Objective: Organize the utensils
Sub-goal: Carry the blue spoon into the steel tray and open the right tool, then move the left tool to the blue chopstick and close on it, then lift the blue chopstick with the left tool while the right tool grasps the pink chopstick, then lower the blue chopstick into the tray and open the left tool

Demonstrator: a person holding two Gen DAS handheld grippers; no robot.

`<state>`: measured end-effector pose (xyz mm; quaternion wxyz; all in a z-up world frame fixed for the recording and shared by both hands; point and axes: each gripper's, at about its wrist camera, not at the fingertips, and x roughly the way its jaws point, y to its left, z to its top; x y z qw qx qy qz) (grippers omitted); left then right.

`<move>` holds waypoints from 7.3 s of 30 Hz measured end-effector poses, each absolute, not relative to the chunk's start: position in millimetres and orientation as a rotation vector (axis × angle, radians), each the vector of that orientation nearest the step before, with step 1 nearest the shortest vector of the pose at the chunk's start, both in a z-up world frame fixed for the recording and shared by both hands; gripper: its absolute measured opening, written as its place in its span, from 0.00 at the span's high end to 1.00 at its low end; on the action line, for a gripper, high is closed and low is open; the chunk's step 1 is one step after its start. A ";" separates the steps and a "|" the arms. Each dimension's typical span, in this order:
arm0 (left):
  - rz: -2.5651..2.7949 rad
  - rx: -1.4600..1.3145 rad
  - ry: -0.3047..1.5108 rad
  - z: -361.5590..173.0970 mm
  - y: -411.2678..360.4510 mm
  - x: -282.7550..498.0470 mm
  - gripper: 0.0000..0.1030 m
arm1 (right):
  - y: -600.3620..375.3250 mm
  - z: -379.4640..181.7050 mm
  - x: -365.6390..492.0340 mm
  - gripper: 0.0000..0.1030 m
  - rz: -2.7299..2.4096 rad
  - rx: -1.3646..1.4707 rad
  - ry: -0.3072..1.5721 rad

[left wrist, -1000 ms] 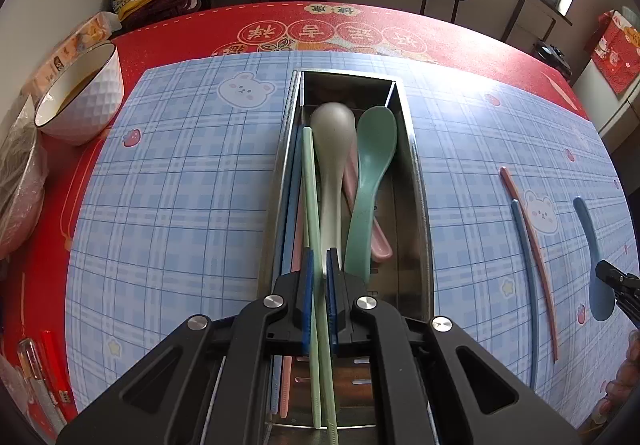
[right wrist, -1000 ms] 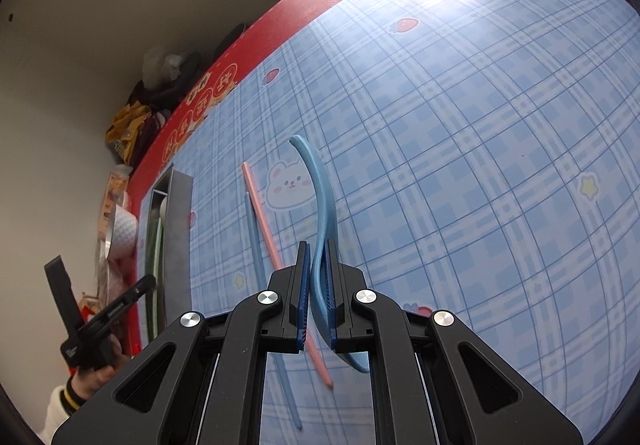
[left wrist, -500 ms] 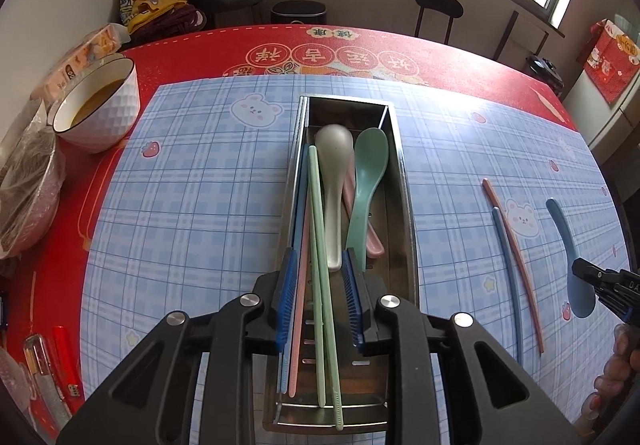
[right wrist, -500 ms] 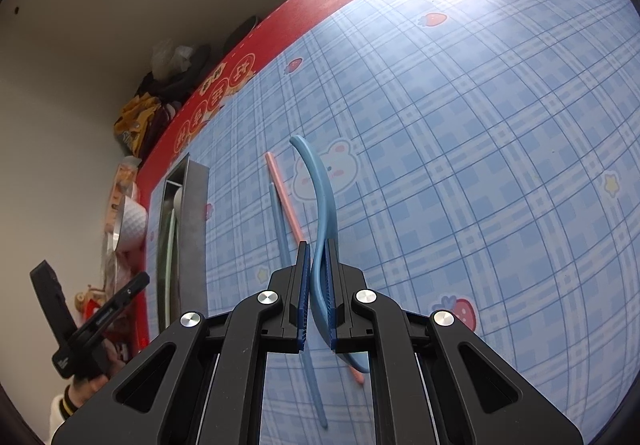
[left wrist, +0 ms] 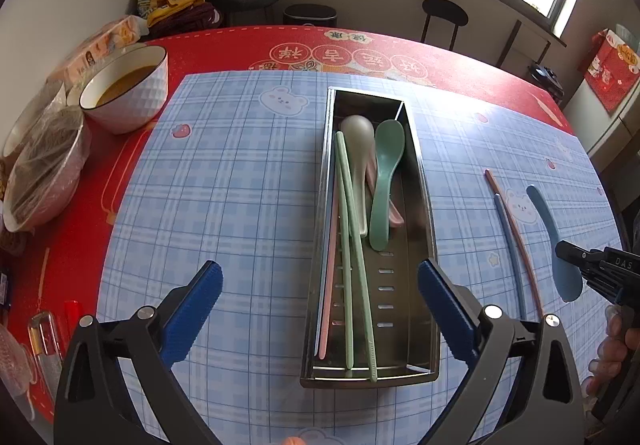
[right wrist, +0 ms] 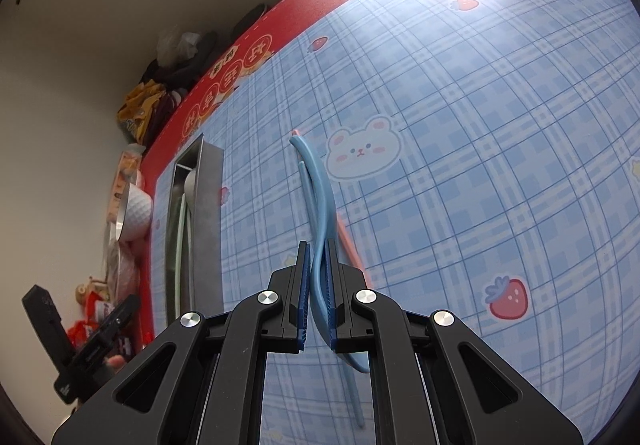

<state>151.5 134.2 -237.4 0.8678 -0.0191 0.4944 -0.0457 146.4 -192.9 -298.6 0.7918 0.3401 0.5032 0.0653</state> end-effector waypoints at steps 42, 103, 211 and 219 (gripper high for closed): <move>-0.093 -0.153 0.962 -232.3 202.9 127.5 0.06 | -19.4 -292.7 273.8 0.91 0.212 0.788 1.229; -0.350 0.097 1.190 -298.3 -89.0 144.3 0.70 | -314.4 -290.2 87.7 0.91 0.036 0.535 1.069; -0.147 0.013 1.062 -267.8 112.8 181.5 0.95 | -157.6 -278.0 150.3 0.94 0.162 0.296 1.045; -0.159 0.041 1.097 -281.6 111.6 198.8 0.95 | -169.5 -281.7 146.5 0.94 0.120 0.364 1.046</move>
